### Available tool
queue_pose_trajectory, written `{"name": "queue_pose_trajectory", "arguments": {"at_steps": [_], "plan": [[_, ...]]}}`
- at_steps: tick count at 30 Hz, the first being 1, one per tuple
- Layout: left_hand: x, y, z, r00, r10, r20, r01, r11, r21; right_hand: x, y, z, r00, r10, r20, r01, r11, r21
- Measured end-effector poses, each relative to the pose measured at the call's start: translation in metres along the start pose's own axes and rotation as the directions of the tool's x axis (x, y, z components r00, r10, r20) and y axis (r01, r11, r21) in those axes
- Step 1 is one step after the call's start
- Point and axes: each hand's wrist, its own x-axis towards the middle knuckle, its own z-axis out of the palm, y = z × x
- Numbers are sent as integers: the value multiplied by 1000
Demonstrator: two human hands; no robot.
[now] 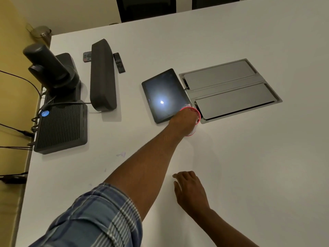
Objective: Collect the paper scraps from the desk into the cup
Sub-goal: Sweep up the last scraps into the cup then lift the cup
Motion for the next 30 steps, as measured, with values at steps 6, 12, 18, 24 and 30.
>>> {"name": "queue_pose_trajectory", "arguments": {"at_steps": [6,12,18,24,30], "plan": [[-56,-12,-11,966,137,-221,-111,986,125,10,-11,1,999,-28,33,27,999,20],[-148,-58,6,877,-106,-468,66,993,-101,13,-21,2,995,-34,92,27,997,76],[-250,-101,49,843,-329,-427,284,944,-166,-2,-30,15,989,-28,146,15,996,89],[-309,-138,64,695,-551,-463,502,832,-235,-3,-47,26,970,-99,222,85,994,68],[-306,-182,54,544,-721,-429,670,681,-296,43,-85,34,965,-158,208,132,982,137]]}}
